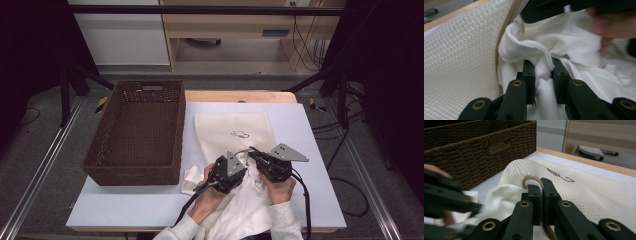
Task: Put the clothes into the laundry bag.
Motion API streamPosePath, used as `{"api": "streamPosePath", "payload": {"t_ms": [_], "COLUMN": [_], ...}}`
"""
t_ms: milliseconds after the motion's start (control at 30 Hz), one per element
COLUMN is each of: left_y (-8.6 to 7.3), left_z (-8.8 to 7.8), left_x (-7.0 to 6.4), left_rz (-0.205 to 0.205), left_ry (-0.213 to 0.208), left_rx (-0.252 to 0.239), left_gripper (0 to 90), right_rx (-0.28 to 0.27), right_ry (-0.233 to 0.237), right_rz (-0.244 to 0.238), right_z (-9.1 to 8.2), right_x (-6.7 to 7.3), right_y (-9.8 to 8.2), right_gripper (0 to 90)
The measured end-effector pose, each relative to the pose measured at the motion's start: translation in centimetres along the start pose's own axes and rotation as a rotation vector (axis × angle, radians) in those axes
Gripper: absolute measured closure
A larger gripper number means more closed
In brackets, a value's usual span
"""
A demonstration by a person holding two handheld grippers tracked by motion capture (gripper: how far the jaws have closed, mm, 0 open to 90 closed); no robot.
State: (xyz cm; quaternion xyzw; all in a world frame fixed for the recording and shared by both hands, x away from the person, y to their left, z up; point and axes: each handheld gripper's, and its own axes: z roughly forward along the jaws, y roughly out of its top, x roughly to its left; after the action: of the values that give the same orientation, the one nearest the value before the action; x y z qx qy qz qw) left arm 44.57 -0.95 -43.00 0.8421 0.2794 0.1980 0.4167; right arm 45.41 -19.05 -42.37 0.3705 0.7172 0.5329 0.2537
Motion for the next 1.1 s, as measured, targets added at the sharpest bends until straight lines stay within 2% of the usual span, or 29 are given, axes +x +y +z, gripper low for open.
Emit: {"api": "streamPosePath", "payload": {"t_ms": [67, 133, 200, 267, 333, 400, 467, 500, 567, 600, 667, 733, 800, 833, 867, 900, 967, 1000, 1033, 1100], "left_y": [0.0, -0.4, -0.7, -0.9, -1.0, -1.3, -1.8, -2.0, -3.0, -3.5, -4.7, -6.1, -6.7, -6.9, -7.0, -7.0, -6.9, -6.8, -6.8, -6.7], "left_z": [1.5, 3.3, 4.5, 4.8, 4.1, 2.9, 1.3, 0.5, -1.5, -2.0, -2.8, -2.9, -2.4, -2.1, -1.8, -1.6, -1.3, -1.3, -1.4, -1.6], "left_x": [0.4, 1.0, 1.3, 1.3, 1.5, 1.8, 1.9, 1.9, 2.2, 2.4, 2.9, 3.3, 3.3, 3.2, 3.0, 2.7, 2.0, 1.9, 1.9, 2.1], "left_rz": [0.016, 0.002, -0.005, -0.008, -0.040, -0.082, -0.088, -0.073, -0.054, -0.058, -0.096, -0.131, -0.150, -0.156, -0.158, -0.149, -0.113, -0.105, -0.104, -0.130], "left_ry": [0.041, 0.059, 0.083, 0.081, 0.055, 0.009, -0.010, 0.001, 0.035, 0.037, 0.023, 0.001, -0.034, -0.061, -0.082, -0.099, -0.069, -0.075, -0.075, -0.082], "left_rx": [0.039, 0.067, 0.075, 0.065, 0.042, -0.003, -0.032, -0.036, -0.042, -0.041, -0.032, -0.023, -0.006, -0.012, -0.020, -0.022, -0.024, -0.028, -0.035, -0.055], "left_gripper": [75.3, 74.9, 74.3, 72.6, 68.6, 57.4, 45.4, 37.8, 30.5, 29.8, 28.4, 28.5, 32.5, 36.0, 41.3, 50.7, 63.3, 69.4, 75.0, 79.7], "right_rx": [-0.001, -0.005, 0.000, 0.008, 0.006, 0.005, 0.002, 0.000, 0.000, 0.002, 0.004, 0.012, 0.019, 0.020, 0.024, 0.024, 0.025, 0.026, 0.026, 0.027], "right_ry": [0.003, 0.013, 0.015, 0.010, 0.005, -0.004, -0.007, -0.010, -0.013, -0.012, -0.012, -0.007, -0.003, -0.003, -0.002, -0.003, -0.003, -0.003, -0.002, -0.001], "right_rz": [-0.003, -0.006, -0.007, -0.016, -0.013, -0.008, -0.005, -0.005, -0.005, -0.003, -0.003, -0.004, -0.003, -0.005, -0.006, -0.008, -0.005, -0.004, -0.004, -0.003], "right_z": [-0.1, -0.2, -0.3, -0.2, -0.1, -0.2, -0.4, -0.4, -0.5, -0.5, -0.5, -0.3, -0.1, 0.0, 0.0, 0.1, 0.1, 0.1, 0.1, 0.1], "right_x": [0.2, 0.3, 0.5, 0.6, 0.4, 0.2, 0.0, 0.0, -0.2, -0.2, -0.2, -0.1, 0.0, 0.0, 0.1, 0.1, 0.0, 0.0, 0.0, 0.1], "right_y": [0.1, 0.3, 0.4, 0.4, 0.2, 0.2, 0.2, 0.2, 0.2, 0.2, 0.2, 0.2, 0.1, 0.1, 0.1, 0.1, 0.0, 0.0, 0.0, 0.0], "right_gripper": [87.4, 87.3, 87.3, 87.3, 87.3, 87.2, 87.2, 87.2, 87.2, 87.2, 87.1, 87.1, 87.1, 87.1, 87.2, 87.2, 87.2, 87.2, 87.2, 87.2]}}
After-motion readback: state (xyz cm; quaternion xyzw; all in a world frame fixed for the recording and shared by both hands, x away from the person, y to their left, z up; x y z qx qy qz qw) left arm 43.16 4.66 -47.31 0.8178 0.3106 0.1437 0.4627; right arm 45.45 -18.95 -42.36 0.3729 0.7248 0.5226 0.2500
